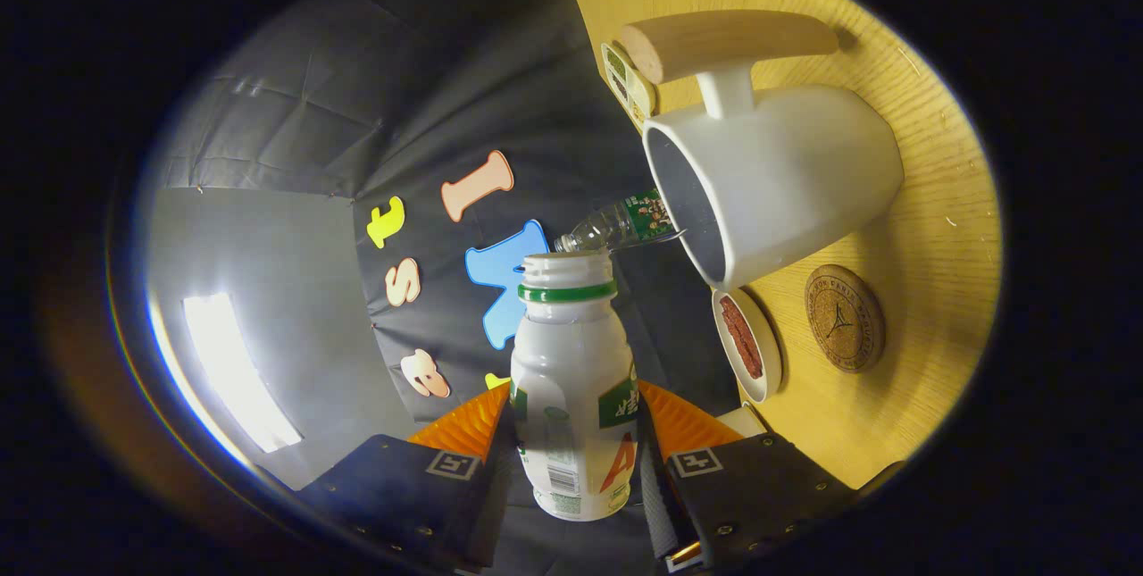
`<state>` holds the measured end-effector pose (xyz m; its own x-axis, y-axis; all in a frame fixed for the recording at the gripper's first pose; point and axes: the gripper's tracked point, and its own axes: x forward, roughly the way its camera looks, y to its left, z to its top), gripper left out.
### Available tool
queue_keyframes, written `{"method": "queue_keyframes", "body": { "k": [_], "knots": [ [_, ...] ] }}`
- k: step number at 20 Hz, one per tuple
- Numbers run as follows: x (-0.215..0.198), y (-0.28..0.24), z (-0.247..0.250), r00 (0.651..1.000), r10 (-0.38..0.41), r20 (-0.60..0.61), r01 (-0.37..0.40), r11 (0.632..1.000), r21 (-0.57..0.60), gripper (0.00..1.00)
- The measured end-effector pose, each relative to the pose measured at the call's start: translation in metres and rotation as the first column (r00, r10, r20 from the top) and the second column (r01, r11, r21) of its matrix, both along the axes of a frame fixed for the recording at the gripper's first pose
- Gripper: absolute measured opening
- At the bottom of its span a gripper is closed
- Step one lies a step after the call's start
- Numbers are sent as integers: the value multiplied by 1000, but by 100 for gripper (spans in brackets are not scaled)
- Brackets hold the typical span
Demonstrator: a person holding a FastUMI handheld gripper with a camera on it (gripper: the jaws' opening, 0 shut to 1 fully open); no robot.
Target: Take the bottle from table, then pour the juice into the cup, finally place the bottle on the coaster
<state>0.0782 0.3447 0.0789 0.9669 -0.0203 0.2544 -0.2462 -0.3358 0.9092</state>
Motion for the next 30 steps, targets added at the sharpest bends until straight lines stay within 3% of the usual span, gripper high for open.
{"method": "queue_keyframes", "body": {
  "k": [30],
  "knots": [
    [-2, -18, 2, 1000, -19, 16, 19, 999, 34, 63]
  ]
}}
